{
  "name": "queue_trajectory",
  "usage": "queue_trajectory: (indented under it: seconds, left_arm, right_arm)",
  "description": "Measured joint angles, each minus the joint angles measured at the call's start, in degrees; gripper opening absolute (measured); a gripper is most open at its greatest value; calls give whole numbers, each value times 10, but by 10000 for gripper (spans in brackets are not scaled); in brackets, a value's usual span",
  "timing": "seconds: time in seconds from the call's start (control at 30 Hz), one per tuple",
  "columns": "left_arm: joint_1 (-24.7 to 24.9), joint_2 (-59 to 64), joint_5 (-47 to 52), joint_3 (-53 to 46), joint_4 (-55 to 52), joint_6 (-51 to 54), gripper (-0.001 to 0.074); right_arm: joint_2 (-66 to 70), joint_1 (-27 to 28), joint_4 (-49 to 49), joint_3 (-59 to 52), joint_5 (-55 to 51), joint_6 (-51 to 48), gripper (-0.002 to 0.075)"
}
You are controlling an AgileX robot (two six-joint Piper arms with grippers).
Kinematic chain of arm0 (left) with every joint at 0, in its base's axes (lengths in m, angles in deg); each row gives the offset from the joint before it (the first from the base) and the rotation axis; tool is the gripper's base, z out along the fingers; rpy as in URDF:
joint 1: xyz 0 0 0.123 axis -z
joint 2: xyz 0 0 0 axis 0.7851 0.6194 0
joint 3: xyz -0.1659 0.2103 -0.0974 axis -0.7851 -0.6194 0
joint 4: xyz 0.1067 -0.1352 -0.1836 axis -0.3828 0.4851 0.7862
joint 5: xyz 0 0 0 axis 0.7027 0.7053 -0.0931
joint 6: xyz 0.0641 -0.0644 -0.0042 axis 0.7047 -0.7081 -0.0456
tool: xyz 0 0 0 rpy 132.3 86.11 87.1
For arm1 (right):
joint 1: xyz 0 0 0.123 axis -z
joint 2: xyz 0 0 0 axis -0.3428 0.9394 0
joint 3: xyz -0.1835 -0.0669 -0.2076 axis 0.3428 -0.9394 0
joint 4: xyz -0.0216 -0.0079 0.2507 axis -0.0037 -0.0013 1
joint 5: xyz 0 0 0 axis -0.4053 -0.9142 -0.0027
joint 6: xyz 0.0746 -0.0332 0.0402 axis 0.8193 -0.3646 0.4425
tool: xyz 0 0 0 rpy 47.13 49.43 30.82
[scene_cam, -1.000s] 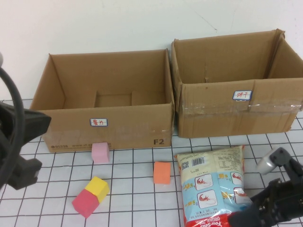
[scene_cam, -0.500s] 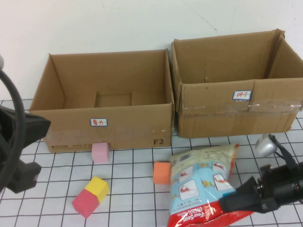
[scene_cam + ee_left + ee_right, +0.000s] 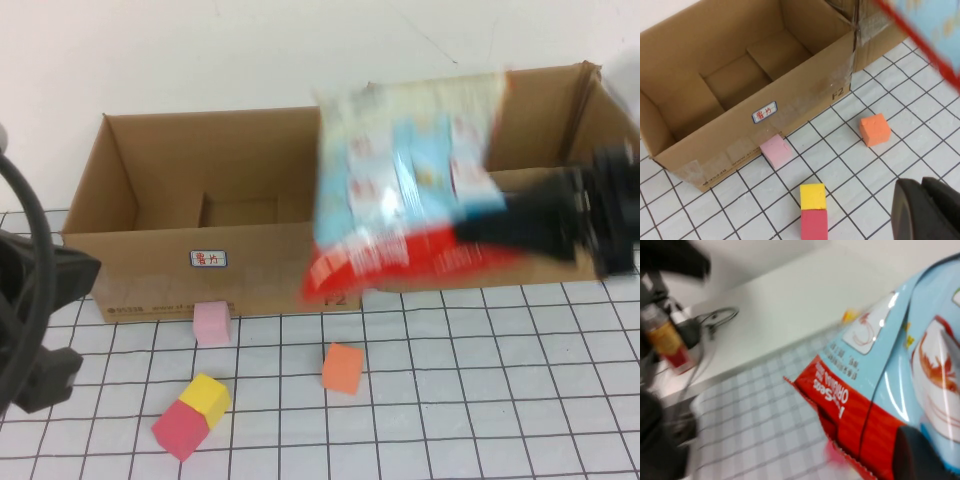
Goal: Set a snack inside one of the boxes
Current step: Place the potato chip in the potato chip box
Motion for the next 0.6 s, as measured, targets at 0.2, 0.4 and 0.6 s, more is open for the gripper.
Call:
queue_trajectory:
  seconds: [0.2, 0.4, 0.6]
  left_arm:
    - [0, -11, 1, 0, -8, -2, -1]
    - [0, -22, 3, 0, -17, -12, -1]
    - [0, -24, 3, 0, -21, -13, -1]
  right_arm:
    - [44, -68, 21, 160, 116, 1, 16]
    - [169, -119, 67, 273, 231, -24, 69]
    - [265, -122, 67, 338, 231, 27, 491]
